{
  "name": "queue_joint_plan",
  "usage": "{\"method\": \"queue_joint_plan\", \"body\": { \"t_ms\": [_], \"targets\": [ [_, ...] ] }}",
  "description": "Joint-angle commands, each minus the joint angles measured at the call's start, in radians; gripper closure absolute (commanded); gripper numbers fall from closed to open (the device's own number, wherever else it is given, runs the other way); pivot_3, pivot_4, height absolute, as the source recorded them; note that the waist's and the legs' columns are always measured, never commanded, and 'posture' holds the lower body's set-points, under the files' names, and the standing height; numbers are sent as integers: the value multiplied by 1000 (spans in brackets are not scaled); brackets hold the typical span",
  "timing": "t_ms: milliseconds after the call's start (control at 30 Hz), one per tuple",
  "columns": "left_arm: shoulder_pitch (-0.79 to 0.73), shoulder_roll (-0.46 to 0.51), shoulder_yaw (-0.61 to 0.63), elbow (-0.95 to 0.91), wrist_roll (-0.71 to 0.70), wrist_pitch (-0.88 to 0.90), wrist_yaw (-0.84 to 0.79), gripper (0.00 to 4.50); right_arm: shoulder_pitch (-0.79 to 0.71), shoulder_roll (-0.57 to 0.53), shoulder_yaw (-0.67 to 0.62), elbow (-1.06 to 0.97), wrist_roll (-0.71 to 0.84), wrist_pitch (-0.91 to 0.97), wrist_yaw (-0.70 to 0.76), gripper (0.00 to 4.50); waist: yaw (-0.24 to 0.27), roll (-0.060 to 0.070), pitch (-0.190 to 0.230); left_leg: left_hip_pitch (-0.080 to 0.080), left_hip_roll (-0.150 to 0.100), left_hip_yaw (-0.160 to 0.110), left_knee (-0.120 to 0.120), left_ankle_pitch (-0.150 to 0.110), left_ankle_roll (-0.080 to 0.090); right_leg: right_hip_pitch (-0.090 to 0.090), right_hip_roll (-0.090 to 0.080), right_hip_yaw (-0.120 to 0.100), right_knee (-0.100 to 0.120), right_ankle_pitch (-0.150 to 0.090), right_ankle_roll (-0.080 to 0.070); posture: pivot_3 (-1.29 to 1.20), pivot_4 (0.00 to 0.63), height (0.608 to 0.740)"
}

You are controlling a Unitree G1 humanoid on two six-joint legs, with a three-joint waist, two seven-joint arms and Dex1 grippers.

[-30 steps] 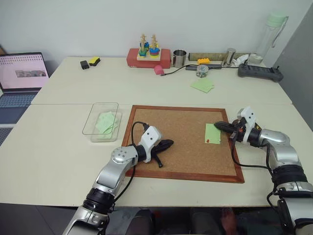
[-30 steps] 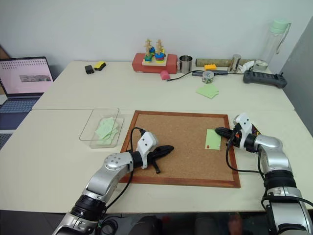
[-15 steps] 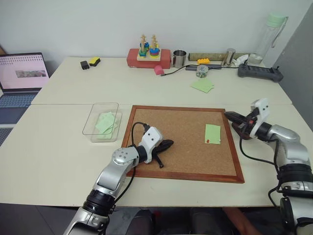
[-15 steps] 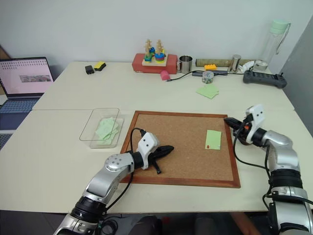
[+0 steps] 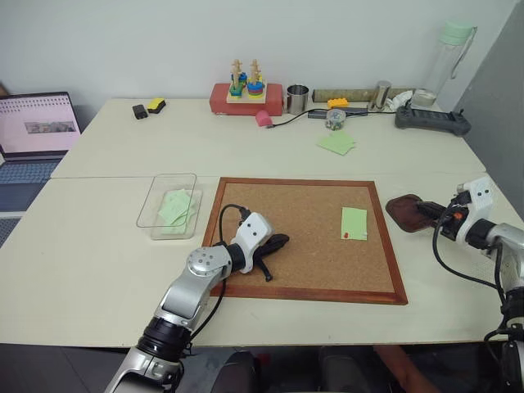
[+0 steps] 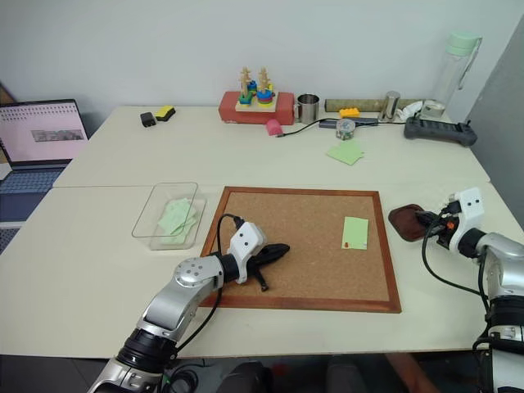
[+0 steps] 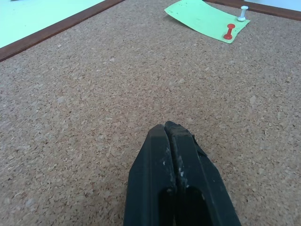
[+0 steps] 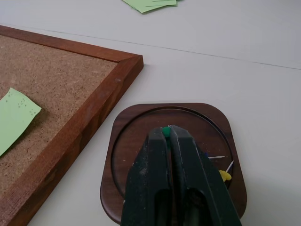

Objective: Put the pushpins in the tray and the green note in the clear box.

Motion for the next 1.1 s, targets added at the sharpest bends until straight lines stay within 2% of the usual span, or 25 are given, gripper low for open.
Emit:
{"method": "queue_joint_plan", "body": {
  "t_ms": [33,67,100,167,533,633,800,1100],
  "targets": [
    [32,9,-38,41,29,26,-13,4500,-4,-17,0,-17,-3,6,3,4261,0,0,0,0,0,0,0,0,0,0,0,0,0,0,0,0,150,740],
    [35,11,-39,39,30,25,-13,4500,-5,-16,-2,-15,-7,-1,-1,4039,0,0,0,0,0,0,0,0,0,0,0,1,0,0,0,0,150,740],
    [36,11,-39,38,30,25,-13,4500,-7,-15,-3,-14,-8,-4,-3,4025,0,0,0,0,0,0,0,0,0,0,0,1,0,0,0,0,150,740],
    [38,12,-40,38,31,24,-14,4500,-10,-14,-3,-15,-9,-8,-3,3546,0,0,0,0,0,0,0,0,0,0,0,1,0,0,0,0,150,740],
    [36,12,-41,43,35,18,-13,4500,4,-31,-39,-82,35,1,25,1600,0,0,0,0,0,0,0,0,0,0,0,0,0,0,0,0,150,740],
    [34,13,-40,46,36,16,-15,4500,40,-50,-40,-171,59,11,79,1600,0,0,0,0,0,0,0,0,0,0,0,0,0,0,0,0,150,740],
    [34,18,-41,46,35,15,-18,4500,158,-88,65,-349,-12,-49,146,1600,0,0,0,0,0,-1,0,0,0,0,0,-1,-1,0,1,0,150,740],
    [32,25,-45,42,36,18,-21,4500,193,-16,180,-469,-42,-92,128,1600,-1,0,0,0,0,-1,0,0,0,0,0,0,-1,0,1,0,150,740]
  ]
}}
